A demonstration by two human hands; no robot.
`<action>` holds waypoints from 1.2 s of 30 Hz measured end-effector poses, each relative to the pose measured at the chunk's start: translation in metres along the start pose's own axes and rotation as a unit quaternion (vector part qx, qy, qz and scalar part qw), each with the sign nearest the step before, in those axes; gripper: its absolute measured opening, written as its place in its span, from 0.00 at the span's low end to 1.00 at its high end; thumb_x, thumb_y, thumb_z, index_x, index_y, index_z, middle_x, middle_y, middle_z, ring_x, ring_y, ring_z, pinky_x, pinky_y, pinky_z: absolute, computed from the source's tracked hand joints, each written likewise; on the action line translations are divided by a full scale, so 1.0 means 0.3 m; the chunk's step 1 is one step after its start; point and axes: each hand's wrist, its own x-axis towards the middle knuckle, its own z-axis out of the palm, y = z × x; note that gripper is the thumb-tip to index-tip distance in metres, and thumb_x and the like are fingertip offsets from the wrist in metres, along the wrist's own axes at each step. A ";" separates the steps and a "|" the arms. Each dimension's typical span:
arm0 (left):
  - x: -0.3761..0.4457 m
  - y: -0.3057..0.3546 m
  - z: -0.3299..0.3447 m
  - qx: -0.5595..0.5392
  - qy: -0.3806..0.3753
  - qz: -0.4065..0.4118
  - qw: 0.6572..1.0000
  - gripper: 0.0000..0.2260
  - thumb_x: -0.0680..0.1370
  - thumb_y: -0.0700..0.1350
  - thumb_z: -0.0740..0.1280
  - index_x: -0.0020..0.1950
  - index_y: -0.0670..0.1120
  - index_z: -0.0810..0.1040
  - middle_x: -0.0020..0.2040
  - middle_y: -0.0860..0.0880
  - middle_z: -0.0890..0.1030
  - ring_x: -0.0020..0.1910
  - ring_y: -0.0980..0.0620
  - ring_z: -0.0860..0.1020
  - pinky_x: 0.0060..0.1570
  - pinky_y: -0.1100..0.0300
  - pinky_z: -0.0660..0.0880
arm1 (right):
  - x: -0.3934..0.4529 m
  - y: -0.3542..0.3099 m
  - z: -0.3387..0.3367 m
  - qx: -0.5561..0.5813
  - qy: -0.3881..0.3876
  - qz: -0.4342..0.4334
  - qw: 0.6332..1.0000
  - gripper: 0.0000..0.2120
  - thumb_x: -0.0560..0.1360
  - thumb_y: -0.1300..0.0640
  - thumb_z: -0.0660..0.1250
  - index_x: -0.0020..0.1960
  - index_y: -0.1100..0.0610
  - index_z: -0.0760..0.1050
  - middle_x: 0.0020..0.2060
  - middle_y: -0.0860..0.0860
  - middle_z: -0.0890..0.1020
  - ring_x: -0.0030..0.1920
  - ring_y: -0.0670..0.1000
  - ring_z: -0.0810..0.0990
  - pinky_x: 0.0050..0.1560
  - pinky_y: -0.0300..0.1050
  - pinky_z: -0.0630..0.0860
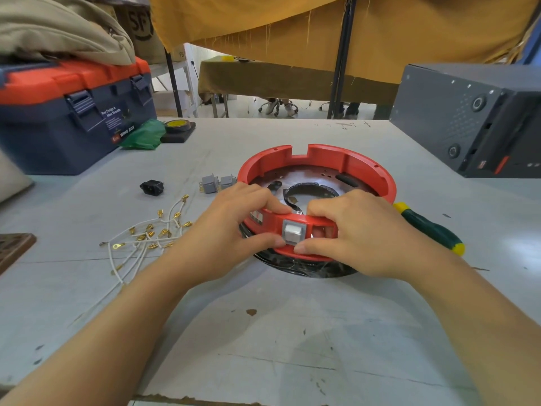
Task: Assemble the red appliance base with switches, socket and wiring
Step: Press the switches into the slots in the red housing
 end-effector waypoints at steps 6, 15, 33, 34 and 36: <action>0.001 0.003 0.005 0.003 0.014 0.005 1.000 0.11 0.71 0.50 0.72 0.51 0.58 0.75 0.48 0.54 0.78 0.52 0.53 0.74 0.56 0.53 0.70 | 0.003 -0.004 0.000 0.001 0.003 -0.004 1.000 0.17 0.71 0.35 0.63 0.43 0.49 0.74 0.31 0.43 0.74 0.34 0.44 0.73 0.37 0.44 0.72; -0.001 -0.008 -0.001 -0.059 0.007 -0.010 0.998 0.09 0.72 0.55 0.66 0.52 0.59 0.77 0.49 0.60 0.78 0.54 0.56 0.74 0.57 0.57 0.71 | -0.009 0.022 -0.017 0.082 -0.005 -0.001 0.997 0.23 0.70 0.34 0.53 0.45 0.49 0.78 0.34 0.46 0.79 0.37 0.47 0.77 0.40 0.49 0.77; 0.007 0.023 0.004 -0.043 0.038 -0.019 0.998 0.05 0.74 0.52 0.65 0.48 0.58 0.78 0.45 0.57 0.80 0.50 0.54 0.76 0.54 0.49 0.73 | -0.008 0.012 -0.025 0.075 -0.012 -0.009 0.997 0.21 0.72 0.38 0.52 0.44 0.50 0.77 0.33 0.48 0.79 0.35 0.47 0.76 0.37 0.48 0.75; 0.005 0.023 0.004 -0.042 0.041 -0.016 0.998 0.05 0.74 0.52 0.65 0.48 0.57 0.78 0.45 0.57 0.80 0.50 0.54 0.76 0.54 0.49 0.73 | -0.011 0.012 -0.025 0.072 -0.012 -0.011 0.997 0.21 0.72 0.37 0.52 0.45 0.49 0.77 0.34 0.48 0.79 0.35 0.47 0.76 0.37 0.49 0.75; -0.001 0.025 0.003 -0.039 0.047 -0.012 0.998 0.06 0.74 0.52 0.66 0.49 0.56 0.79 0.45 0.57 0.80 0.50 0.54 0.76 0.54 0.49 0.72 | -0.016 0.014 -0.026 0.084 -0.011 -0.013 0.996 0.21 0.72 0.36 0.53 0.45 0.49 0.78 0.34 0.47 0.79 0.35 0.48 0.77 0.39 0.51 0.76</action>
